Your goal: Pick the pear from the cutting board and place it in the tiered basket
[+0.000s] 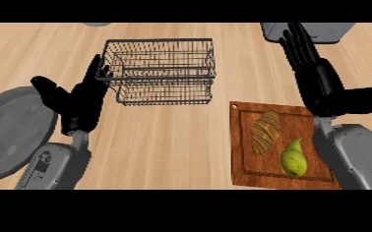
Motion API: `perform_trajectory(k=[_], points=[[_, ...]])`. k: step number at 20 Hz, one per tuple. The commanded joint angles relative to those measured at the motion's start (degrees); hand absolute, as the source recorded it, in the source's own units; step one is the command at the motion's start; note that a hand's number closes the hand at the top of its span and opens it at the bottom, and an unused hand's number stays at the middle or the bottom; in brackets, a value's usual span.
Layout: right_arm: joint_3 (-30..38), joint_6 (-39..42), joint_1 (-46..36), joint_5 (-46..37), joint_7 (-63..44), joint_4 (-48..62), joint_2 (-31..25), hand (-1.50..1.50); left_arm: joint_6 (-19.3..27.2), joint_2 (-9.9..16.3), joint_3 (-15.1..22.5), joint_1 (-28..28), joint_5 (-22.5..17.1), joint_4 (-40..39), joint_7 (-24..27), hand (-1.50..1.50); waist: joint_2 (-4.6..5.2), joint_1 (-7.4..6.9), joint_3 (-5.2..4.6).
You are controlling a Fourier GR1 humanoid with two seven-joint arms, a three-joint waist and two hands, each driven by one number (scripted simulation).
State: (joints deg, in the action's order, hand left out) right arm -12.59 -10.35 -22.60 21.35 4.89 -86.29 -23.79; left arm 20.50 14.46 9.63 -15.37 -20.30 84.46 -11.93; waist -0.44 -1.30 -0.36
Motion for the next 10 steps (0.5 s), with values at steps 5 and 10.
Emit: perform_trajectory(k=[5, 10], points=[[6.4, -15.0, 18.1, -6.2, 1.1, -4.6, -2.1, 1.50, -5.9, 4.5, 2.4, 6.3, 2.4, 1.7, 2.1, 0.00, -0.39, 6.19, 0.30], [18.6, -36.0, 26.1, -8.8, 1.2, 2.8, 2.2, -1.50, -6.6, 5.4, 1.5, 9.5, 0.7, 4.5, 0.4, 0.00, -0.16, 10.65, 0.33]])
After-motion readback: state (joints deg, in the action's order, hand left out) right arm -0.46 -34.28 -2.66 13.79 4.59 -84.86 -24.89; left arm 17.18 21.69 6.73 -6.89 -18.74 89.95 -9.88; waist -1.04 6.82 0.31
